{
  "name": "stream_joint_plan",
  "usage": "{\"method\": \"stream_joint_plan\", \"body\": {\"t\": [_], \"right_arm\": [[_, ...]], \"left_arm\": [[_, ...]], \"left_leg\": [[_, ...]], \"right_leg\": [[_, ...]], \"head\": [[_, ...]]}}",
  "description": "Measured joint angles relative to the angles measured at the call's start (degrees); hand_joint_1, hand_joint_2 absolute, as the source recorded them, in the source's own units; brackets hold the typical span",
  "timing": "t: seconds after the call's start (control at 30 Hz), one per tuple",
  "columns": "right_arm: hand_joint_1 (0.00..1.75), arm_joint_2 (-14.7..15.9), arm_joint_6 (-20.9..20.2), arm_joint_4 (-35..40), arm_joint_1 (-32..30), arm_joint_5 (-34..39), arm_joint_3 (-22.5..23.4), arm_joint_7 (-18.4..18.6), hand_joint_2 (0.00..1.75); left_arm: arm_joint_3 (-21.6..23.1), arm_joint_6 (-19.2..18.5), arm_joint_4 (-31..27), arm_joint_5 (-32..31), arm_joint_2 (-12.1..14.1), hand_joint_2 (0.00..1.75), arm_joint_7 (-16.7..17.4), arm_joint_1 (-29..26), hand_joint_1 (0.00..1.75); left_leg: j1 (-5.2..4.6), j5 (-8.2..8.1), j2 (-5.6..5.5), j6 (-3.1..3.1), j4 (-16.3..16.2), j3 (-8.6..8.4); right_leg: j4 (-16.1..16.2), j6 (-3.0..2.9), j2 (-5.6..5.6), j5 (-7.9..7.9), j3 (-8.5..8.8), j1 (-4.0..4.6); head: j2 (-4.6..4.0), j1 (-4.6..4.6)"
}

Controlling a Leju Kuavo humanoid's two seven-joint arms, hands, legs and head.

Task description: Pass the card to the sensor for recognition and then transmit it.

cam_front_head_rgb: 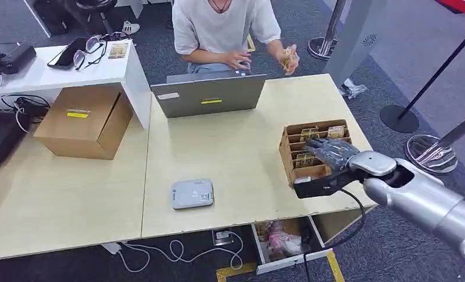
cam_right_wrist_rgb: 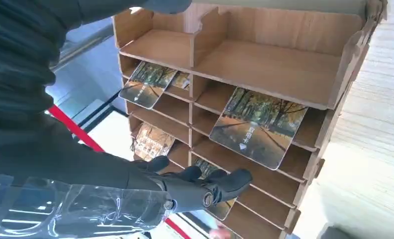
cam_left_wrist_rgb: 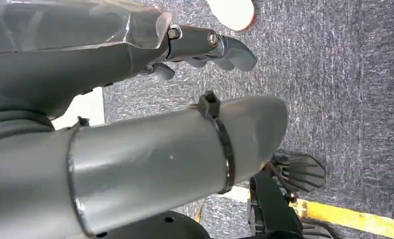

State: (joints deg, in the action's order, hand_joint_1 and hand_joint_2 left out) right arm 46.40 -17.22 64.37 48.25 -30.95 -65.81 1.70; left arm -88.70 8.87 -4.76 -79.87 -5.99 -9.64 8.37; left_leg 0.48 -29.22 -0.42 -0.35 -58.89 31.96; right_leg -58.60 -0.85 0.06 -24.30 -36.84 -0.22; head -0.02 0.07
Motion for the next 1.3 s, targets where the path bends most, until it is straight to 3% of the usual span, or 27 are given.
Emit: {"method": "stream_joint_plan", "body": {"t": [0.37, 0.43, 0.47, 0.57, 0.67, 0.93, 0.97, 1.0, 1.3], "right_arm": [[0.19, -1.0, 0.4, -0.9, 1.1, 0.2, -1.3, -0.1, 1.75], [0.3, -1.3, 0.5, -1.1, 1.4, 0.3, -1.5, -0.2, 1.75], [0.44, -1.4, 0.5, -1.2, 1.4, 0.3, -1.6, -0.2, 1.75], [0.47, -1.7, 0.6, -1.5, 1.5, 0.4, -2.1, -0.3, 1.75], [0.89, -1.9, 1.0, -1.7, 1.8, 0.4, -2.3, -0.3, 1.75], [0.86, -2.6, 1.0, -2.0, 2.3, 0.4, -2.5, -0.3, 1.75], [0.59, -2.6, 1.0, -2.0, 2.4, 0.4, -2.5, -0.3, 1.75], [0.54, -2.7, 1.0, -2.0, 2.4, 0.4, -2.5, -0.3, 1.75], [0.47, -2.8, 0.7, -2.2, 2.4, 0.7, -2.6, -0.2, 1.75]], "left_arm": [[0.0, 0.0, 0.0, 0.2, 0.2, 0.0, 0.1, 0.0, 0.0], [0.0, 0.0, 0.0, 0.2, 0.2, 0.0, 0.1, 0.0, 0.0], [0.0, 0.0, 0.0, 0.2, 0.2, 0.0, 0.1, 0.0, 0.0], [0.0, 0.0, 0.0, 0.3, 0.2, 0.0, 0.1, 0.0, 0.0], [0.0, 0.0, 0.0, 0.5, 0.2, 0.0, 0.1, 0.0, 0.0], [0.0, 0.0, 0.0, 0.6, 0.2, 0.0, 0.1, -0.1, 0.0], [0.0, 0.0, 0.0, 0.6, 0.2, 0.0, 0.1, -0.1, 0.0], [0.0, 0.0, 0.0, 0.6, 0.2, 0.0, 0.1, -0.1, 0.0], [0.0, 0.0, 0.0, 0.8, 0.2, 0.0, 0.2, -0.1, 0.0]], "left_leg": [[0.0, 0.0, -0.02, 0.0, 0.0, 0.01], [0.0, 0.0, -0.02, 0.0, 0.0, 0.01], [0.0, 0.0, -0.02, 0.0, 0.0, 0.01], [0.0, 0.0, -0.02, 0.0, 0.0, 0.01], [0.0, 0.0, -0.01, 0.0, 0.0, 0.0], [0.0, 0.0, -0.05, 0.0, 0.0, 0.0], [0.0, 0.0, -0.06, 0.0, 0.0, 0.0], [0.01, 0.0, -0.06, 0.0, 0.0, 0.0], [0.0, 0.0, -0.05, 0.0, 0.0, 0.01]], "right_leg": [[0.0, 0.0, -0.02, 0.0, 0.0, 0.0], [0.0, 0.0, -0.02, 0.0, 0.0, 0.0], [0.0, 0.0, -0.02, 0.0, 0.0, 0.0], [0.0, 0.0, -0.02, 0.0, 0.0, 0.0], [0.0, 0.0, -0.01, 0.0, 0.0, 0.0], [0.0, 0.0, -0.02, 0.0, 0.01, 0.0], [0.0, 0.0, -0.02, 0.0, 0.0, 0.0], [0.0, 0.0, -0.02, 0.0, 0.01, 0.01], [0.0, 0.0, -0.02, 0.0, 0.0, 0.0]], "head": [[0.0, 0.0], [0.0, -0.02], [0.0, 0.0], [0.0, 0.0], [0.0, 0.02], [0.0, -0.02], [0.0, 0.0], [0.0, 0.0], [0.0, 0.0]]}}
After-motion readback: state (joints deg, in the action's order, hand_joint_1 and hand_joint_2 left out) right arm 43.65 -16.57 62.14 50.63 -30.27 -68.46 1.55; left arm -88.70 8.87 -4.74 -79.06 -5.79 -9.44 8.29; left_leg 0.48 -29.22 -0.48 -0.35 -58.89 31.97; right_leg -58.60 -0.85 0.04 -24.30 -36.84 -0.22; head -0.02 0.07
